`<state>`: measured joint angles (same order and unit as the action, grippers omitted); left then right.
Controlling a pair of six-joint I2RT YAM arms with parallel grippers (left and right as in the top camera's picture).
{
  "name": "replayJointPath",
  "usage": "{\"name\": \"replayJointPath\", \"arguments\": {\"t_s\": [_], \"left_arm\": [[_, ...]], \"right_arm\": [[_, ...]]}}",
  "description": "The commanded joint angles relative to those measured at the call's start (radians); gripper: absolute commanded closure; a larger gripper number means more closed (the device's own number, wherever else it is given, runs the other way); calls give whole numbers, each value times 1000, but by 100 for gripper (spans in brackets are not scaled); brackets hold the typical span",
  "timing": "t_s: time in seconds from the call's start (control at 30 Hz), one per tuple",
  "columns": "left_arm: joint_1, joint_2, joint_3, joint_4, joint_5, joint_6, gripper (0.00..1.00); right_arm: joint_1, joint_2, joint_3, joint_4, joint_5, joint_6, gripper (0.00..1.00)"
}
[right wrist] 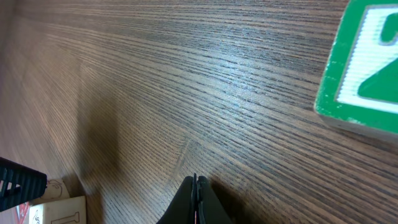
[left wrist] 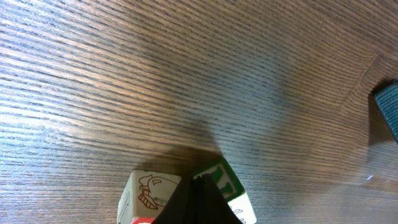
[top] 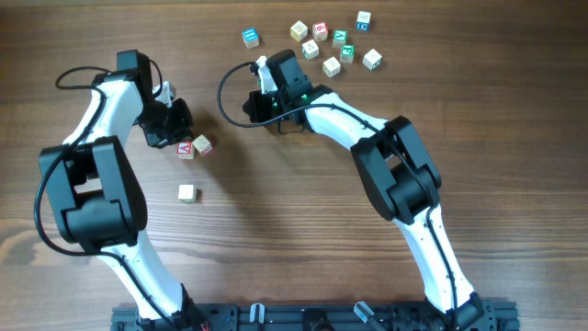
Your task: Form a circle
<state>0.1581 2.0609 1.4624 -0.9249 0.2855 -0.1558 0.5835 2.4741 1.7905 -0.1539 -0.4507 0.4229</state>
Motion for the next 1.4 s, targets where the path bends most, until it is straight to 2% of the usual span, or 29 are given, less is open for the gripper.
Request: {"name": "replayJointPath", "arguments": {"t_s": [0.0, 1.37], "left_arm": [[-5, 4, 11, -5, 13, -10, 96], [-5, 4, 11, -21, 13, -13, 96]], "right_arm": [[-7, 26, -18, -34, 92, 3, 96], [-7, 26, -18, -34, 92, 3, 96]]}}
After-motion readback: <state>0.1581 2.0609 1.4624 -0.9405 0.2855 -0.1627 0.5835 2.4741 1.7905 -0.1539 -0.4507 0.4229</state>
